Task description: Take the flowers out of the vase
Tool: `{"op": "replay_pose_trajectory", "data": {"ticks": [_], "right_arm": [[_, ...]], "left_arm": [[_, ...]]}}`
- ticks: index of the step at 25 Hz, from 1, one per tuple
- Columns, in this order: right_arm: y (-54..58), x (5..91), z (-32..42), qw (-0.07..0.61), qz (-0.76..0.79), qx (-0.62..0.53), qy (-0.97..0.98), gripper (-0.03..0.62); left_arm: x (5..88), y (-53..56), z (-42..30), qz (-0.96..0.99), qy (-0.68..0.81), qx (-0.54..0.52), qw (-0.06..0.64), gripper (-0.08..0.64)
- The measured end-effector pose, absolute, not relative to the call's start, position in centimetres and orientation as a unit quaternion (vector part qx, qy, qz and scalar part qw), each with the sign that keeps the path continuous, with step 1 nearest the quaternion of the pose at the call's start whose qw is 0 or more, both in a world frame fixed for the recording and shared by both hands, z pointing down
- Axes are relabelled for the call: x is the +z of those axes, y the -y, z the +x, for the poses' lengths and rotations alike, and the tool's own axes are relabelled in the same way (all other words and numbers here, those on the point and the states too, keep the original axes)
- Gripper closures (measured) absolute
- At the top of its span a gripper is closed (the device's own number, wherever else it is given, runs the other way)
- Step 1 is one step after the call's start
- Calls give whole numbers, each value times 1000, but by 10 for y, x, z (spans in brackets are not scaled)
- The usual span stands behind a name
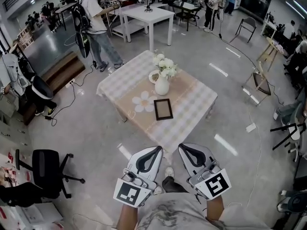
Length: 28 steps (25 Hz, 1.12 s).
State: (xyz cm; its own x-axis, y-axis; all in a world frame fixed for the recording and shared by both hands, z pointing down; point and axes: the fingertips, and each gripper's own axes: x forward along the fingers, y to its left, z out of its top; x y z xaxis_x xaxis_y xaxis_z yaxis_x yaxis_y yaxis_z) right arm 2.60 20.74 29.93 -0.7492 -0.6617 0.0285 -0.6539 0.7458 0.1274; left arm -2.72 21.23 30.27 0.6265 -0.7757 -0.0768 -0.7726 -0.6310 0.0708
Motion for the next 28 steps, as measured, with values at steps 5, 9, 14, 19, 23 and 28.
{"op": "replay_pose_trajectory", "data": {"ticks": [5, 9, 14, 19, 23, 28], "right_arm": [[-175, 302, 32, 38, 348, -46, 936, 577], [-152, 302, 36, 36, 337, -41, 940, 577], [-125, 303, 41, 34, 324, -37, 945, 577], [-105, 304, 51, 30, 314, -34, 948, 577], [-91, 303, 62, 28, 308, -34, 950, 577], [-80, 303, 70, 26, 298, -36, 954, 577]], "left_arm": [[309, -182, -22, 899, 436, -41, 33, 551], [310, -161, -18, 894, 445, -35, 37, 551], [313, -135, -12, 890, 454, -29, 40, 551], [314, -113, -2, 886, 461, -24, 40, 551], [311, -99, 6, 881, 471, -21, 34, 551], [311, -88, 8, 874, 485, -21, 21, 551]]}}
